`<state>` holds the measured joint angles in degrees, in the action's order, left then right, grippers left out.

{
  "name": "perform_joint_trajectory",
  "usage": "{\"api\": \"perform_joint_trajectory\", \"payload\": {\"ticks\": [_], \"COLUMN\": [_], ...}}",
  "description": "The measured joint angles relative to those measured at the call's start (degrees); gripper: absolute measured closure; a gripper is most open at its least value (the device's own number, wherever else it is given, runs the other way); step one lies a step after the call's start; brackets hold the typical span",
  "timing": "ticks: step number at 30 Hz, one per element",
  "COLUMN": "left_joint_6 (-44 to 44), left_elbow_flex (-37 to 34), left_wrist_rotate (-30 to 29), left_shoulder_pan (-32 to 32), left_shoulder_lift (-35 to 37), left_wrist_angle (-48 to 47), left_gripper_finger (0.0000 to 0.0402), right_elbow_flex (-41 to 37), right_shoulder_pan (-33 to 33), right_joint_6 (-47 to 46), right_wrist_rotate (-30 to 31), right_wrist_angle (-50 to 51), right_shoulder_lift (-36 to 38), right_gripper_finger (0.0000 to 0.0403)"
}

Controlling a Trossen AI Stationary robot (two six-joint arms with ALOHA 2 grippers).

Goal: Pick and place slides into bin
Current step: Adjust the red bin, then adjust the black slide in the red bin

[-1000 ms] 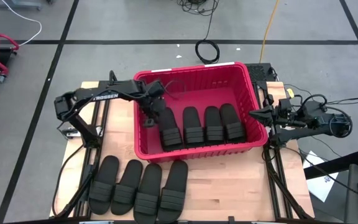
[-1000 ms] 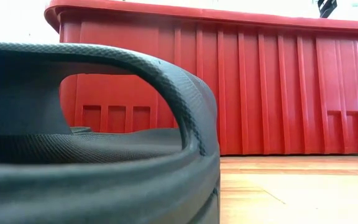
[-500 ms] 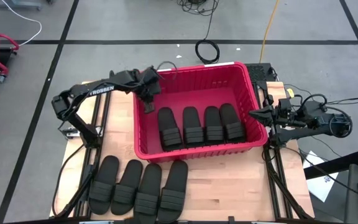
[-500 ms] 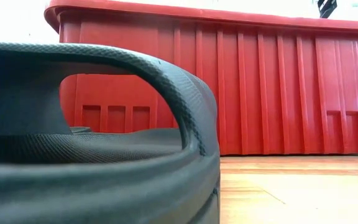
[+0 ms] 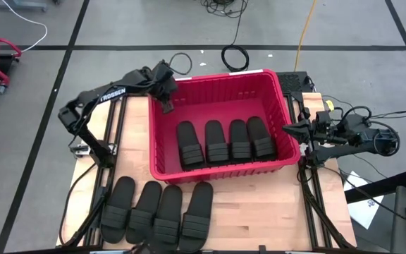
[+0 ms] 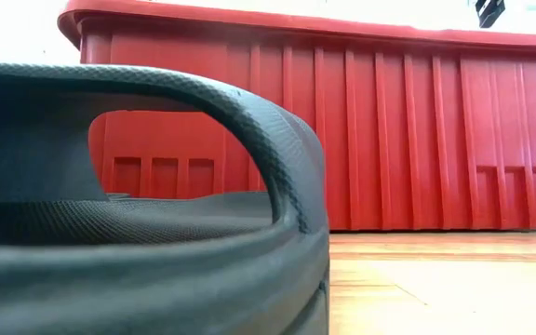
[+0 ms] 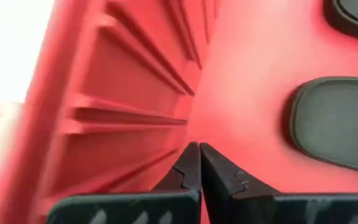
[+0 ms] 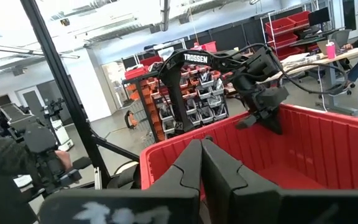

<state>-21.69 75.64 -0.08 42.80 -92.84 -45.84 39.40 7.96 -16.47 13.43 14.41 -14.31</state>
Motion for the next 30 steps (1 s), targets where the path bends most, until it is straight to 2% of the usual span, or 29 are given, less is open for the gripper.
{"api": "perform_joint_trajectory", "payload": {"ticks": [7, 15, 20, 24, 27, 29, 30], "left_joint_6": [-0.4, -6.7, -7.4, -8.0, -11.5, -12.3, -12.7], "left_elbow_flex": [0.1, 0.2, 0.3, 0.1, 1.9, 4.8, 5.8], "left_wrist_rotate": [-0.1, -0.6, -0.4, 1.6, 10.0, 12.2, 11.4], "left_shoulder_pan": [1.6, 2.5, 2.7, 1.7, -0.6, -3.1, -4.4], "left_shoulder_lift": [-2.0, -5.0, -5.9, -3.8, -0.1, 0.9, 1.0], "left_wrist_angle": [7.4, 11.3, 13.0, 9.7, 1.0, -3.7, -7.5], "left_gripper_finger": [0.0401, 0.0401, 0.0401, 0.0399, 0.0401, 0.0401, 0.0401], "right_elbow_flex": [0.0, 0.0, 0.0, 0.0, 0.0, 0.0, 0.0], "right_shoulder_pan": [0.0, 0.0, 0.0, 0.0, 0.0, 0.0, 0.0], "right_joint_6": [0.0, -0.8, -0.9, -0.9, -0.8, -0.7, -0.6], "right_wrist_rotate": [0.1, 0.2, 1.7, 1.8, 1.8, 1.7, 1.8], "right_wrist_angle": [0.0, 0.0, 0.1, 0.1, 0.1, 0.3, 0.5], "right_shoulder_lift": [0.0, 0.0, 0.0, 0.0, 0.0, 0.0, 0.0], "right_gripper_finger": [0.0403, 0.0403, 0.0403, 0.0403, 0.0403, 0.0403, 0.0403]}}
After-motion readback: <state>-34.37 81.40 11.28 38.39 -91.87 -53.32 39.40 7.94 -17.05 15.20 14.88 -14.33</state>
